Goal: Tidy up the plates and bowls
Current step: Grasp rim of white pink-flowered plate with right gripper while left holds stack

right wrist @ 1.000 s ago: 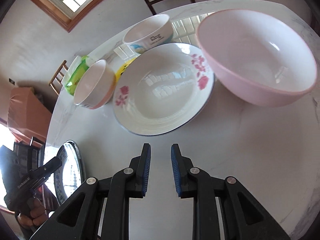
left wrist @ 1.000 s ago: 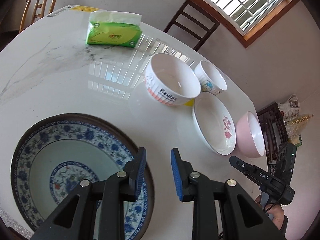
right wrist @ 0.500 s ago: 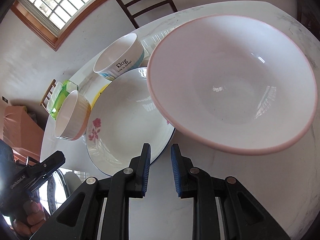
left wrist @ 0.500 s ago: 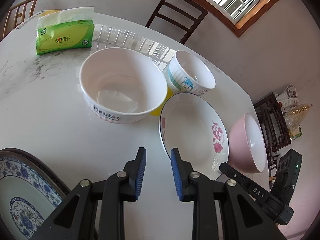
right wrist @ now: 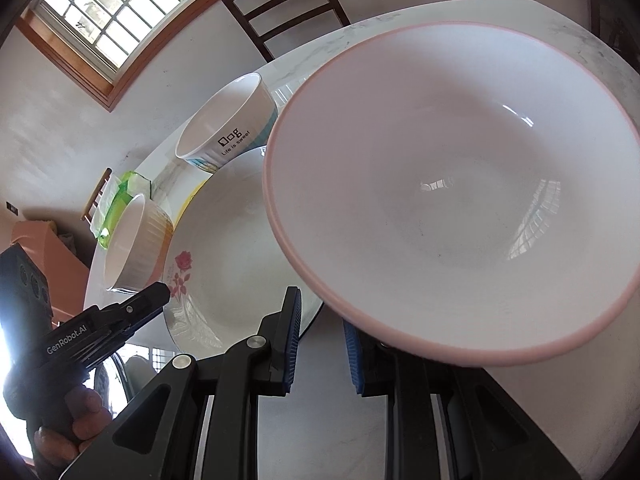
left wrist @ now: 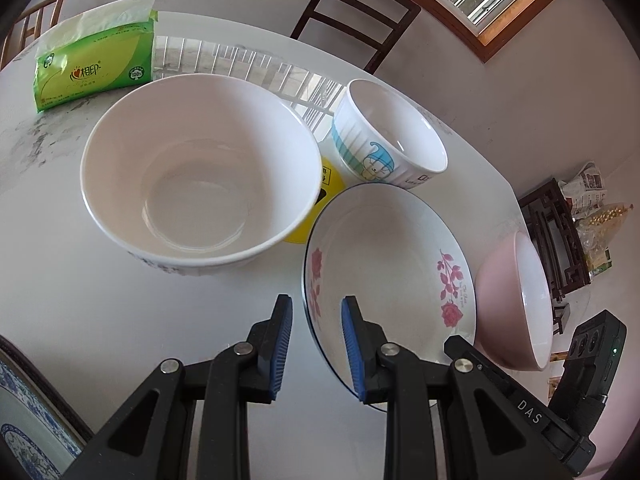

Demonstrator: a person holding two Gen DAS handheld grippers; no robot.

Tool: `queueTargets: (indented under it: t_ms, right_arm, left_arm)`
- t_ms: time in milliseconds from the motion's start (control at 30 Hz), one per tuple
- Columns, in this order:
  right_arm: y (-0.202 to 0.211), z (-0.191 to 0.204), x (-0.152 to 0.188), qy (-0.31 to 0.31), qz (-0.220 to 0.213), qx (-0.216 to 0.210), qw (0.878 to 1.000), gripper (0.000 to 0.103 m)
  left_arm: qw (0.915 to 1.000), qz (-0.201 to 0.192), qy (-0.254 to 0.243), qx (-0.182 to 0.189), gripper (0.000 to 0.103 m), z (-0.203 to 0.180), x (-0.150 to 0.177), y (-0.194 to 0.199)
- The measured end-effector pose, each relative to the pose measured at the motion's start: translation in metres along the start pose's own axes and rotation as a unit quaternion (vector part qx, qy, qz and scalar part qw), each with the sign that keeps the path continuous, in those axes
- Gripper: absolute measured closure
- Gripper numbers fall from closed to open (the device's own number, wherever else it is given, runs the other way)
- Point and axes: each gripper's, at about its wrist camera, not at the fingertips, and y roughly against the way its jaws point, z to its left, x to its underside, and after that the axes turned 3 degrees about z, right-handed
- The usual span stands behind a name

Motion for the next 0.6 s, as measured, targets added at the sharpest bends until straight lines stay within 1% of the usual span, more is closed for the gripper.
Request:
queueTargets:
  t_ms: [333,533,567,600]
  right_arm:
    - [-0.008,0.002,-0.008,0.011,-0.004,0.009,1.000,0.084]
    - [-0.012,0.002,-0.011,0.011,-0.005,0.010,1.000,0.089]
    - [-0.013,0.002,-0.011,0.011,-0.004,0.011,1.000,0.089]
    - [-0.013,0.002,-0.012,0.012,-0.004,0.010,1.000,0.090]
  left_arm:
    - [0.9998,0.004,0.001,-0.020,0.077,-0.005,-0.001,-0.013]
    - [0.9997,0.008,-0.009,-0.022,0.078,-0.009,0.000,-0.016]
    - [0.9997,0.007,-0.011,-0.022,0.078,-0.010,0.000,-0.016]
    - [0.9996,0.010,-0.013,-0.022,0.082,-0.011,0.001,-0.016]
